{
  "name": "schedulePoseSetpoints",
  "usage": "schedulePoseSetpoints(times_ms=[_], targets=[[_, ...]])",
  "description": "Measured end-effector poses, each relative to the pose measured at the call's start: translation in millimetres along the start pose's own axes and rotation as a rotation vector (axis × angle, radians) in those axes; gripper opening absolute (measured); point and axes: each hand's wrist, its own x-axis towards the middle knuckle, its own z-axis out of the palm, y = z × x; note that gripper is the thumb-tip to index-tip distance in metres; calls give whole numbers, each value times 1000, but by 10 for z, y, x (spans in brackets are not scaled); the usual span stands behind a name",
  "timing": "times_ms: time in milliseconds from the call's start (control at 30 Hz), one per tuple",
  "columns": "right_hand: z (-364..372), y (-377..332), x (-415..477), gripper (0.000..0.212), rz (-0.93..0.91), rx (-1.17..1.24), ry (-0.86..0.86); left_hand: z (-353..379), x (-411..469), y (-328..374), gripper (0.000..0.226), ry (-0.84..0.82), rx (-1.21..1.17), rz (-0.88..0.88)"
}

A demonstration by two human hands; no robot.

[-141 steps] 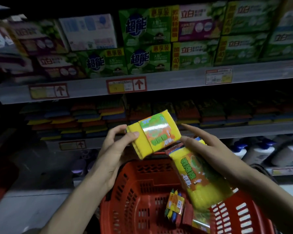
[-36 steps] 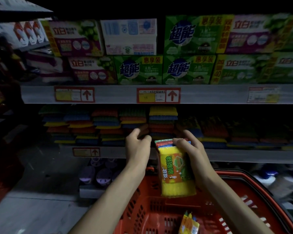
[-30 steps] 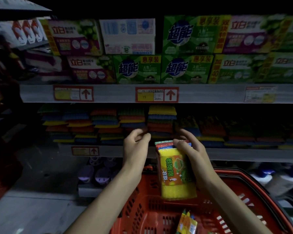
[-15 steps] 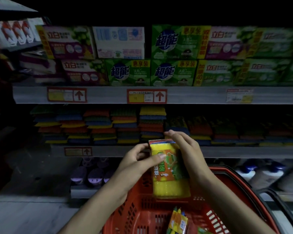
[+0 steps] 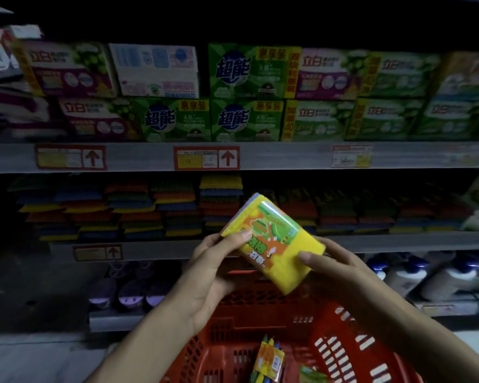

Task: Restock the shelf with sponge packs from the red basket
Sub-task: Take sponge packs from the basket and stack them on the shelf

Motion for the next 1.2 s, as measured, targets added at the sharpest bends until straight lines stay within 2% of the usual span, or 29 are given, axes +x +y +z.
schedulePoseSetpoints(times_ms=[100, 200, 267, 333, 567, 900, 1000, 1067, 1200], targets=[[-63, -45, 21, 57, 0, 64, 8, 73, 16, -32, 72, -29, -35, -3], [-127, -122, 78, 61, -30, 147, 79, 86, 38, -32, 85, -65, 97, 8], [-177, -128, 115, 66, -33, 182, 136, 105, 15, -46, 81, -150, 233, -14], [-221, -150, 142, 63, -61, 165, 124, 118, -5, -88, 75, -186, 253, -38], [-187, -92, 119, 53, -54, 127, -20, 173, 50, -48, 46, -70, 129, -40], [-30, -70, 89, 39, -60, 186, 3, 248, 70, -59, 56, 8, 43, -24], [57, -39, 105, 46, -32, 215, 48, 244, 117, -44, 59, 80, 7, 3], [121, -8, 115, 49, -32, 143, 115, 241, 145, -30, 67, 132, 11, 26], [161, 67, 81, 30, -95, 50, 329, 263, 177, -35, 69, 219, 69, 86]])
